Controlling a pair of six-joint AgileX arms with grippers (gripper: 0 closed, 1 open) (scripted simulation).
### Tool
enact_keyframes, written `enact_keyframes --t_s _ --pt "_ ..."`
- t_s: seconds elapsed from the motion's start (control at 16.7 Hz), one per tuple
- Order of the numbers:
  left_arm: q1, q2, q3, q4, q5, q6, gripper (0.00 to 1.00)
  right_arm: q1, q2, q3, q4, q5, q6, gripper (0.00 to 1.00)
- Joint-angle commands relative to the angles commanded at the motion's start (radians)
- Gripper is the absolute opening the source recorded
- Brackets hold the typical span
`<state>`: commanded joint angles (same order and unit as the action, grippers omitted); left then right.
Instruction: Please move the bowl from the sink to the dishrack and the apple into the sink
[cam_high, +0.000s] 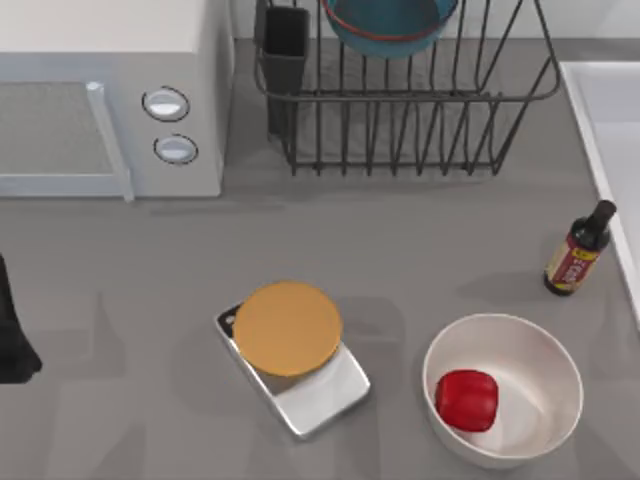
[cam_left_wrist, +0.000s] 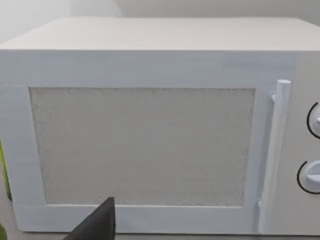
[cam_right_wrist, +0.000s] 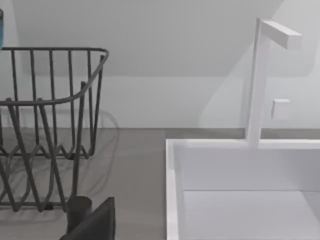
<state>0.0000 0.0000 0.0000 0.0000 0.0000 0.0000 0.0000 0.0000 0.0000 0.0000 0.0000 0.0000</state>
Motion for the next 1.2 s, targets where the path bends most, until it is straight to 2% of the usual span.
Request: enact_keyframes --t_s 0.72,0.96,1.2 --pt "0.0 0.0 0.0 0.0 0.0 0.0 1.0 0.022 0.031 0.03 -0.021 0.005 0.02 1.0" --pt "0.0 0.0 0.0 0.0 0.0 0.0 1.0 0.14 0.215 0.187 -0.142 0.016 0.124 1.0" --pt "0.0 0.0 0.0 0.0 0.0 0.0 1.0 0.307 0.532 0.42 -0.345 0.01 0.283 1.0"
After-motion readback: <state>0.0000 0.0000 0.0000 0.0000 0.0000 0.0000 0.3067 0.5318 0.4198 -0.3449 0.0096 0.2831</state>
